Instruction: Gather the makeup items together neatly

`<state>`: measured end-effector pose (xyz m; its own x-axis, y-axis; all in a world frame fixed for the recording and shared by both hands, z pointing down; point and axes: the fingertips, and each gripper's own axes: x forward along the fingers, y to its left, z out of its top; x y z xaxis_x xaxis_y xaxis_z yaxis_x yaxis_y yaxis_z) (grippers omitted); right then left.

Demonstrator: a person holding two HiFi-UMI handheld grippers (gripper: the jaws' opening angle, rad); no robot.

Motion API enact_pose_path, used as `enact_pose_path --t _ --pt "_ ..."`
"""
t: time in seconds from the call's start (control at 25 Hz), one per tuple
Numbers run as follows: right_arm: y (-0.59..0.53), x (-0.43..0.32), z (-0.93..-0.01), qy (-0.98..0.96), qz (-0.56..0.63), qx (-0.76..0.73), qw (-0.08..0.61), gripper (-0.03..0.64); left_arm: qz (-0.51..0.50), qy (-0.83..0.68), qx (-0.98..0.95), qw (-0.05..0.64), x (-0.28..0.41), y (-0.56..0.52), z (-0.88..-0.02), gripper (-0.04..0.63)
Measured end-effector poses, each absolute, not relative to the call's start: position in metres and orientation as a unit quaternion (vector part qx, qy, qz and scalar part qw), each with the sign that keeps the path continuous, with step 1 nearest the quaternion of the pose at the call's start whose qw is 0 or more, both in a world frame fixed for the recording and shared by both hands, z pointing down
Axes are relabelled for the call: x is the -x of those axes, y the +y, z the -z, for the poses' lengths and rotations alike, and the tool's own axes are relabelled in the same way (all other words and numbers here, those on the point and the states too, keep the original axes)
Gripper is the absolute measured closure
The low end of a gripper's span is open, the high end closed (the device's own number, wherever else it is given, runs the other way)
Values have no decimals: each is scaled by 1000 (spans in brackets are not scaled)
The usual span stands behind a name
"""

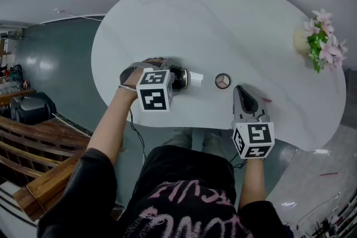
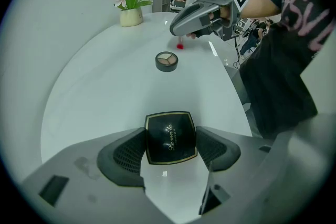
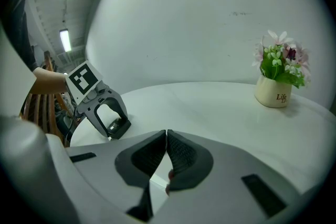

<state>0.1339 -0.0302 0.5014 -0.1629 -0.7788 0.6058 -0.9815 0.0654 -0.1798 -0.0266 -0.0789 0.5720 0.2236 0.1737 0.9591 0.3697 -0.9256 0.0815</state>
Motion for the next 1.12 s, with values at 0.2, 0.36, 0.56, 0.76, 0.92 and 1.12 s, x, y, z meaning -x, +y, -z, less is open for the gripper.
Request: enact_pose_path --t 0.2,0.36,0.56,0.76,0.92,1.12 --pt "-31 -129 -502 -715 -285 -613 179 551 590 -182 784 72 25 -76 -570 291" --pt "-33 -125 -504 -719 -288 -605 183 474 583 -175 790 72 26 -76 -568 291" --pt "-37 -113 -510 -731 -290 -585 200 424 567 -141 809 66 31 -81 -555 291" --pt "-43 -102 -513 -734 -283 -576 225 364 536 -72 840 42 41 -89 -538 293" --pt "-49 -95 -519 -732 -286 -571 239 337 512 -23 859 4 52 -88 -533 300" --pt "-53 -98 -524 -722 -290 -575 252 330 492 29 870 -16 65 -83 -532 417"
